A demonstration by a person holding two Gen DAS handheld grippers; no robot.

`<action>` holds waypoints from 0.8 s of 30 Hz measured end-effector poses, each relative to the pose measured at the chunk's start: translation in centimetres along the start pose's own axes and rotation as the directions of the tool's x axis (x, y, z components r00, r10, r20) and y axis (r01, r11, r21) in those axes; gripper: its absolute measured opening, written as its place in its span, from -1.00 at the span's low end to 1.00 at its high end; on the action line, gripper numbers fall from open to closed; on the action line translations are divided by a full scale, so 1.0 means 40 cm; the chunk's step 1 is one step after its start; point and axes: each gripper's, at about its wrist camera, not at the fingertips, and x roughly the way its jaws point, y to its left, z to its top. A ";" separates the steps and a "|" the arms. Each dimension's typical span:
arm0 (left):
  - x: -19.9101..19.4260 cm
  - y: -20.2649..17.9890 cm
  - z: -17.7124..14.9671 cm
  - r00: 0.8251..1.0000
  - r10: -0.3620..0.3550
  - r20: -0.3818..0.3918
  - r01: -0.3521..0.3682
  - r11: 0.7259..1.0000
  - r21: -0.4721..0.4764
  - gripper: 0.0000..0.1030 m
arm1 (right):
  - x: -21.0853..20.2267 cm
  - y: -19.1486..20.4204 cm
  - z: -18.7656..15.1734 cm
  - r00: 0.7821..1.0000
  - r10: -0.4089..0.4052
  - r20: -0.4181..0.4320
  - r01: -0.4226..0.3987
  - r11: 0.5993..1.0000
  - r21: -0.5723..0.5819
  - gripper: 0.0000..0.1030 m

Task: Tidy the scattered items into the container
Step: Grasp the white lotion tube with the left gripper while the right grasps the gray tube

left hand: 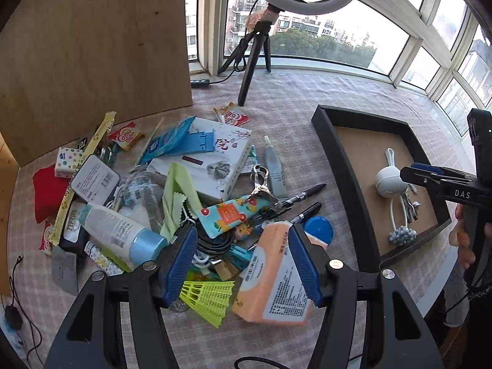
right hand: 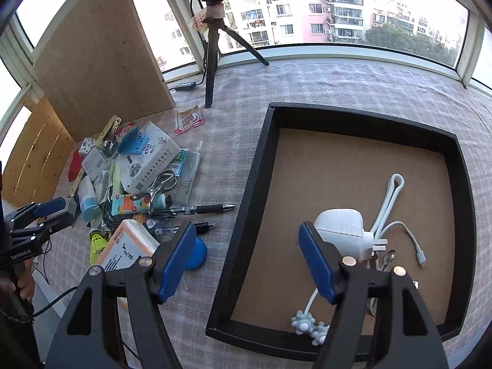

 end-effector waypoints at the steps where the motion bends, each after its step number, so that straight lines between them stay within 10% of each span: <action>1: -0.007 0.037 -0.013 1.000 0.023 -0.003 -0.023 1.000 -0.021 0.15 | 0.010 0.022 0.003 1.000 0.011 -0.008 -0.011 1.000 -0.020 0.33; 9: -0.037 0.207 -0.131 0.997 0.064 -0.048 -0.071 0.985 -0.160 0.11 | 0.102 0.163 0.007 0.992 0.056 -0.112 -0.074 0.984 -0.163 0.33; 24: 0.014 0.052 -0.198 0.995 0.040 -0.091 -0.042 0.999 -0.029 0.12 | 0.122 0.183 0.039 0.989 0.051 -0.139 -0.080 0.974 -0.212 0.31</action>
